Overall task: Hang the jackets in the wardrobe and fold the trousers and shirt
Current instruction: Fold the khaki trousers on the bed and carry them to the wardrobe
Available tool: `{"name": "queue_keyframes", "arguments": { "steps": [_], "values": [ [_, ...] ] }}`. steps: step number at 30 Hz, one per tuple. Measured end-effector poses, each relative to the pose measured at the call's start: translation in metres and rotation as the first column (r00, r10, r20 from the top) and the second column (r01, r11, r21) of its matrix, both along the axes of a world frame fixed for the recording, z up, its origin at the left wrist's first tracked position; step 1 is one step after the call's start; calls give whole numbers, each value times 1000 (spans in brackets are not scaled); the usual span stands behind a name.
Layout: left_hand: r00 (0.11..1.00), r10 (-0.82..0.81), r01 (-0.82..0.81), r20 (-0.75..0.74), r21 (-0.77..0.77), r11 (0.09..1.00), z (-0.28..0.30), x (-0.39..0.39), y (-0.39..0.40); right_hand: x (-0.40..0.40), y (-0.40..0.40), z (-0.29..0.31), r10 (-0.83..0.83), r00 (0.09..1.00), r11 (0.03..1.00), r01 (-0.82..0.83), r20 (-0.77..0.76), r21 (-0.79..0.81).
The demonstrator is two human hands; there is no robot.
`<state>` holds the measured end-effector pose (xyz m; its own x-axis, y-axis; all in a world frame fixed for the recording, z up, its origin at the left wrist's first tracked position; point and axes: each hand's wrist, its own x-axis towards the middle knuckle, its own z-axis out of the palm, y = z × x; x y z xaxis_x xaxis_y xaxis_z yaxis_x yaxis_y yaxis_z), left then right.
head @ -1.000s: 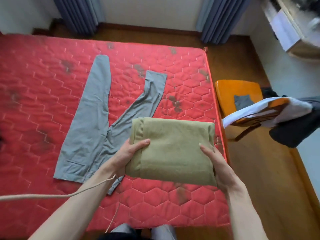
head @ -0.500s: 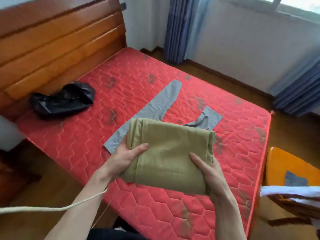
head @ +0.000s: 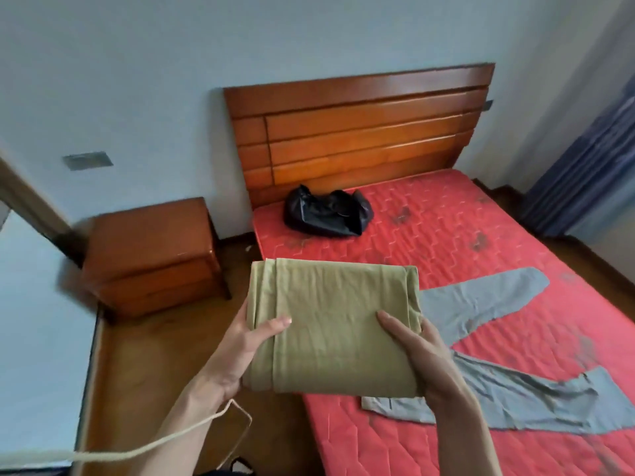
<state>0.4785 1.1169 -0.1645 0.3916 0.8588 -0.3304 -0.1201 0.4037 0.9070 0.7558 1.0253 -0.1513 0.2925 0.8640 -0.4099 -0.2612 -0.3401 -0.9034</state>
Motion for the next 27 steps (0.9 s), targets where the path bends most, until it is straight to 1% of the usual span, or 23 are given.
{"name": "queue_keyframes", "arguments": {
  "steps": [4, 9, 13, 15, 19, 23, 27],
  "values": [
    [992, 123, -122, -9, 64, 990, -4, -79, 29, -71, 62, 9, 141, 990, 990, -141, 1, 11],
    [965, 260, -256, -29, 95, 962, -10, -165, 60, -153, 130, 10, 284, 958, 958, -286, 38, 35],
    [948, 311, -298, -65, 160, 941, -1, -213, 79, -201, 172, 8, 369, 929, 928, -370, 38, 38],
    [939, 335, -318, -77, 176, 932, 2, -230, 88, -217, 190, 8, 391, 920, 919, -392, 33, 35],
    [918, 390, -378, -76, 135, 916, 4, -249, 113, -239, 232, 3, 446, 895, 895, -446, 21, 17],
    [872, 481, -473, -94, 93, 876, -1, -261, 146, -255, 281, -6, 493, 870, 870, -493, -22, -3],
    [825, 554, -550, -110, 69, 833, -8, -272, 195, -270, 346, -13, 542, 840, 840, -542, -32, -9]
  ]
}}
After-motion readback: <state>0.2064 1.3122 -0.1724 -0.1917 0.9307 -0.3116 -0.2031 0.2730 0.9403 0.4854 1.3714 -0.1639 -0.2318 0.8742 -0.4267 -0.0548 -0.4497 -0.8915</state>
